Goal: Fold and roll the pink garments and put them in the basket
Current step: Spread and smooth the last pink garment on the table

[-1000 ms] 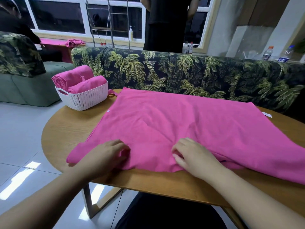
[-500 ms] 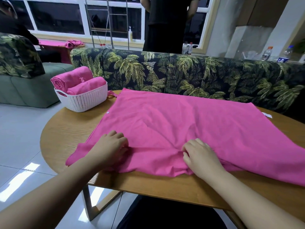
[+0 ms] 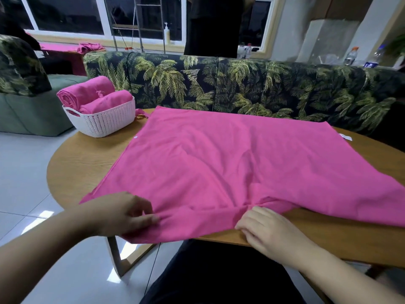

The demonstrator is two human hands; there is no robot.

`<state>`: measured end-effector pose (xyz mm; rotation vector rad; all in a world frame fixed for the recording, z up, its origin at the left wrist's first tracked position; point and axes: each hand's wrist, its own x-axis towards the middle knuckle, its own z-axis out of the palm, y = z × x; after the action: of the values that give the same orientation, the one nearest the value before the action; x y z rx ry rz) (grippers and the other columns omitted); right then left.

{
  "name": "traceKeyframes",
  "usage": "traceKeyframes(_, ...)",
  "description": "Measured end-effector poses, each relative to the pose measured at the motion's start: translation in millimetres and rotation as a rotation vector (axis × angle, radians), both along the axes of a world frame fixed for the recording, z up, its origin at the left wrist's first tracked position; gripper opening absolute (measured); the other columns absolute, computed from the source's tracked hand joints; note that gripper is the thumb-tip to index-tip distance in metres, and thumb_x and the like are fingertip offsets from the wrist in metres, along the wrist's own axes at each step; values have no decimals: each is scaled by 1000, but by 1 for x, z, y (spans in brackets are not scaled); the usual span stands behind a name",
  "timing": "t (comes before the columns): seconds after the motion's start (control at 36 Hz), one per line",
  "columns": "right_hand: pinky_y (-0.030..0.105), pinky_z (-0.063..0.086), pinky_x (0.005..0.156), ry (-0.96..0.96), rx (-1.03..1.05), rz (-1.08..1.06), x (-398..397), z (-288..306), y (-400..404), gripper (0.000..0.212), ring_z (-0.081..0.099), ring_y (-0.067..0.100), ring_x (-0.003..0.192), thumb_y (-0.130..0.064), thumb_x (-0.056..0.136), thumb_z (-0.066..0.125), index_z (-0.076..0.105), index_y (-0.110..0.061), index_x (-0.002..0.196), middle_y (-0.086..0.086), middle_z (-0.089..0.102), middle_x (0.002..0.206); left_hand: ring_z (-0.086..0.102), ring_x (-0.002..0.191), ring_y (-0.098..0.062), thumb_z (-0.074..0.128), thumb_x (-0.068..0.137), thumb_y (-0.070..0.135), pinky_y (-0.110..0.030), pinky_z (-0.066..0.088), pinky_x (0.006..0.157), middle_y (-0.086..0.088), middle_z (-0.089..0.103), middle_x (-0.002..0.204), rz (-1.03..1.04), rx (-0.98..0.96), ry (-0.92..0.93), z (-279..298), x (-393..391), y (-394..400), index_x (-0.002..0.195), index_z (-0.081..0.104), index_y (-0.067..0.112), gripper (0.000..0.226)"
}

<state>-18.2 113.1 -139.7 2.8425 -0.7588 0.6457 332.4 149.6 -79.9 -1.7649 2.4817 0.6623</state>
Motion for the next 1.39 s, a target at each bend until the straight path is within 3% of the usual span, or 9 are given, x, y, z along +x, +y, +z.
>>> traceKeyframes(0.08, 26, 46, 73, -55, 27, -25, -7, -4, 6, 13, 55, 16, 76, -15, 84, 55, 56, -20, 96, -5, 60, 85, 48, 58, -1, 19, 73, 84, -25, 42, 62, 14, 54, 62, -9, -214, -83, -2, -20, -15, 75, 52, 31, 62)
traceKeyframes(0.19, 28, 47, 76, -178, 75, -174, -29, -5, 5, 17, 57, 17, 81, -13, 83, 52, 55, -20, 98, -4, 60, 90, 53, 73, -7, 18, 72, 66, -25, 40, 67, 15, 54, 80, -40, -448, 74, -9, -62, -41, 94, 63, 24, 65)
traceKeyframes(0.31, 30, 45, 78, -239, 104, -366, -54, -4, 1, 18, 57, 20, 83, -13, 79, 48, 57, -17, 94, -3, 58, 91, 59, 104, -21, 29, 83, 60, -37, 47, 91, 2, 60, 116, -109, -422, 169, -32, -98, -77, 118, 60, 26, 58)
traceKeyframes(0.42, 37, 47, 90, -236, 99, -587, -72, -3, -7, 28, 57, 22, 99, -21, 78, 45, 61, -12, 99, 3, 61, 103, 32, 139, -15, 8, 73, 76, -44, 27, 113, 6, 36, 151, -50, -331, 148, -43, -138, -102, 141, 40, 37, 85)
traceKeyframes(0.56, 53, 39, 103, -87, 115, -817, -94, -3, -25, 52, 51, 37, 124, -14, 73, 74, 58, -7, 121, 14, 57, 127, 1, 147, -9, -29, 47, 89, -51, 3, 118, 14, 11, 160, -82, -265, -28, -57, -151, -119, 148, 13, 48, 116)
traceKeyframes(0.67, 55, 17, 114, 24, 249, -850, -102, 10, -45, 56, 25, 24, 141, -36, 85, 64, 48, -22, 137, -2, 44, 141, -6, 147, -6, -34, 47, 86, -48, 0, 119, 19, 1, 159, -99, -267, -95, -62, -147, -124, 147, 4, 50, 113)
traceKeyframes(0.83, 42, 41, 91, 35, 162, -638, -105, 15, -63, 36, 57, 25, 104, -42, 79, 45, 67, -20, 98, -4, 65, 104, -8, 145, -2, -35, 47, 85, -45, -2, 119, 24, -1, 157, -94, -270, -61, -63, -144, -127, 134, -7, 60, 94)
traceKeyframes(1.11, 30, 36, 62, -158, 63, -394, -121, 14, -34, 19, 52, 18, 71, -22, 91, 41, 56, -12, 86, 2, 60, 73, -9, 146, -4, -33, 44, 88, -45, -2, 119, 25, -7, 154, -102, -241, -91, -62, -139, -146, 129, -11, 61, 92)
traceKeyframes(1.39, 27, 34, 48, -103, 37, -381, -139, 8, 20, 59, 48, 11, 52, -52, 101, 30, 58, -16, 64, -8, 51, 55, -6, 148, -11, -1, 69, 78, -47, 2, 118, 21, -5, 155, -100, -214, -123, -62, -138, -154, 141, 2, 54, 76)
